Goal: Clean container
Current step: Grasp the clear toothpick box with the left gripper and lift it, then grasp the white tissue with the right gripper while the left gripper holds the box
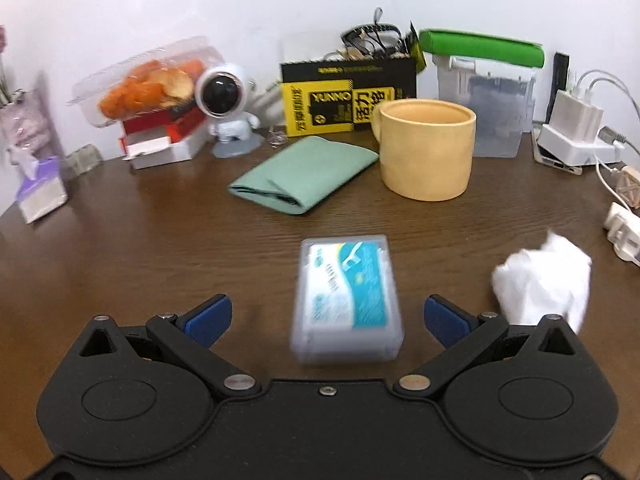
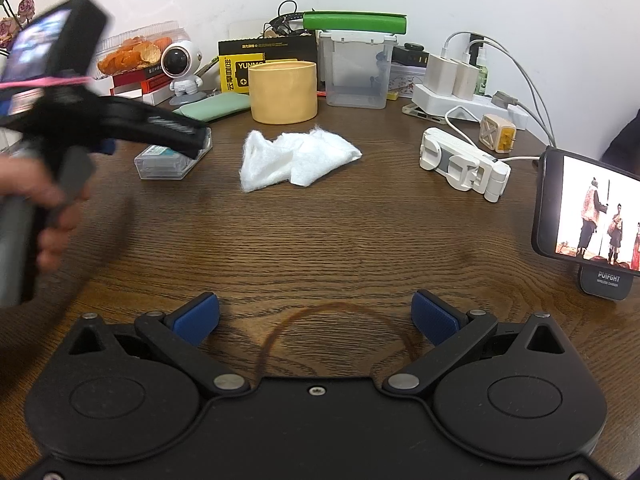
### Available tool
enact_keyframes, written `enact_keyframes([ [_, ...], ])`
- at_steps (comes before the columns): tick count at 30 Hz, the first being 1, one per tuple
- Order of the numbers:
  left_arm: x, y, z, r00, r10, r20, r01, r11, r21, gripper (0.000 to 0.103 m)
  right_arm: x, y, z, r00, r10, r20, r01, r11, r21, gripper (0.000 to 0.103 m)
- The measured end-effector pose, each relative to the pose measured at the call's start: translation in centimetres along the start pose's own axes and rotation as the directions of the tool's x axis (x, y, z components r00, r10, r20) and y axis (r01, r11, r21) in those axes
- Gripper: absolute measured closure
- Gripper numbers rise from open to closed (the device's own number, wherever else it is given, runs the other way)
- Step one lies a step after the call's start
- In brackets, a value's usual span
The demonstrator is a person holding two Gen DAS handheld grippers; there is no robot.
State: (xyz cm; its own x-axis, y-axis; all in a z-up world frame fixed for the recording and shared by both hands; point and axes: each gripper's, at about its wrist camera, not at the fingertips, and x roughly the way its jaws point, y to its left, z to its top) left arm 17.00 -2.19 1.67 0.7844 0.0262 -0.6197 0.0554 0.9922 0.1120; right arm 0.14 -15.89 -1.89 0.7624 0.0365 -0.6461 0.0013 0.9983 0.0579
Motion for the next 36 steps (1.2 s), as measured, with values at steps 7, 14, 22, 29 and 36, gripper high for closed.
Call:
enact_keyframes([
  [7, 1.5, -0.6, -0.2, 1.0, -0.005, 0.008, 0.005, 1.0, 0.019, 0.046, 0.1, 0.1, 0.1, 1.0, 0.0, 0.0, 0.0, 1.0, -0.001, 0.0],
  [14, 1.4, -0.7, -0.6, 0.999, -0.018, 0.031, 0.016, 0.998, 0.062, 0.047, 0.1, 0.1, 0.0, 1.0, 0.0, 0.0, 0.0, 1.0, 0.0, 0.0],
  [22, -3.1, 0.8, -1.4, 0.994, -0.058, 0.087, 0.049, 0.993, 0.105, 0.047, 0.3, 0.1, 0.2, 1.0, 0.0, 0.0, 0.0, 1.0, 0.002, 0.0],
  [29, -8.6, 0.8, -6.4, 0.981, -0.155, 0.113, 0.123, 0.96, 0.252, 0.047, 0.3, 0.1, 0.2, 1.0, 0.001, 0.0, -0.001, 1.0, 0.002, 0.0],
  [36, -12.5, 1.4, -9.8, 0.936, -0.342, 0.083, 0.304, 0.905, 0.299, 0.047, 0.3, 0.1, 0.2, 1.0, 0.002, 0.001, -0.002, 1.0, 0.004, 0.0],
])
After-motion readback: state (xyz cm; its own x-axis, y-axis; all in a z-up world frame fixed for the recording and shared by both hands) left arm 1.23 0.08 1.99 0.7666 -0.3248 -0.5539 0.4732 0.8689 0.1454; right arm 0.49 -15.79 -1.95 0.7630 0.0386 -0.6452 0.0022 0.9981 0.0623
